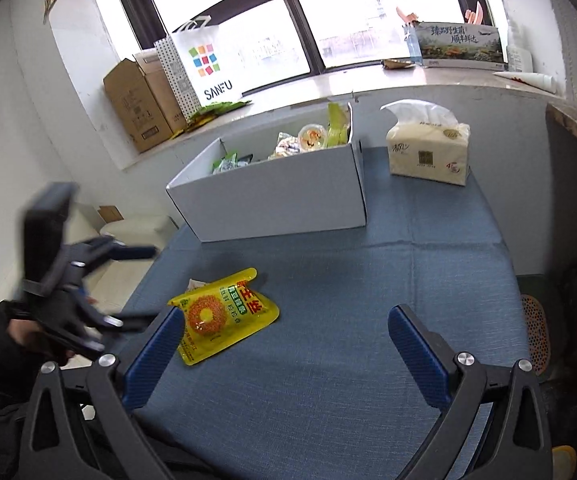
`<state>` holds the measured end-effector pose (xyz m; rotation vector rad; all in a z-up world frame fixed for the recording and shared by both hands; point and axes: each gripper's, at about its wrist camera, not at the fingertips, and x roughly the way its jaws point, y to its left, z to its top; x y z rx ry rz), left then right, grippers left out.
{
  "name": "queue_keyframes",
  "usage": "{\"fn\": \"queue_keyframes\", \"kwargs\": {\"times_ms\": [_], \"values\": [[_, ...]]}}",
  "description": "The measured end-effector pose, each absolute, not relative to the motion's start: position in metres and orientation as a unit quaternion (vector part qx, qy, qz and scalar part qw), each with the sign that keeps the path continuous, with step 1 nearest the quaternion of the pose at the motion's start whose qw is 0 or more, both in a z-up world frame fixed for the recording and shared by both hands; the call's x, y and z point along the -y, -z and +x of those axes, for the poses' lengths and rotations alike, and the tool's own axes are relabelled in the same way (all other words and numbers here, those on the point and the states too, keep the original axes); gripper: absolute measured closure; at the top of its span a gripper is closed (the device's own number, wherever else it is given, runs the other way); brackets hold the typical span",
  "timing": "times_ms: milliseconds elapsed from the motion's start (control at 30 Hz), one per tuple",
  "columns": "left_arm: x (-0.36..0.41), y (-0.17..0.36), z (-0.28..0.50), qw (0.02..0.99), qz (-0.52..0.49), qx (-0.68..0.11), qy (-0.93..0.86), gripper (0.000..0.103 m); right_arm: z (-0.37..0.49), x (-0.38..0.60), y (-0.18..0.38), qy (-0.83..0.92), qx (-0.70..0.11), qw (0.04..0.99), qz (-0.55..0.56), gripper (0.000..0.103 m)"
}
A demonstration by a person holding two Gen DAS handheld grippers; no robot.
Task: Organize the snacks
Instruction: 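Grasp the yellow sunflower-seed bag with the left gripper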
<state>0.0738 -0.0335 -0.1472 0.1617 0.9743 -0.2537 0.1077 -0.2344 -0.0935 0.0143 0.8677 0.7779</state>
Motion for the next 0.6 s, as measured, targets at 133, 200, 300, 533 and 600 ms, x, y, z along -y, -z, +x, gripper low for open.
{"fn": "queue_keyframes", "kwargs": {"times_ms": [133,200,300,533,600], "values": [[0.035,0.175,0.106,0.853,0.091,-0.497,0.129,0.0,0.106,0.242,0.09,-0.366,-0.404,0.838,0.014,0.0],[0.034,0.186,0.117,0.841,0.093,-0.516,0.138,0.0,0.106,0.246,0.089,-0.362,-0.404,0.84,0.014,0.0],[0.036,0.196,0.121,0.831,0.107,-0.525,0.154,0.015,0.108,0.251,0.091,-0.356,-0.406,0.842,0.017,0.0],[0.034,0.185,0.121,0.844,0.103,-0.501,0.163,0.069,0.112,0.256,0.097,-0.348,-0.417,0.839,0.031,0.0],[0.03,0.168,0.113,0.861,0.084,-0.476,0.16,0.074,0.112,0.256,0.097,-0.346,-0.418,0.839,0.033,0.0]]}}
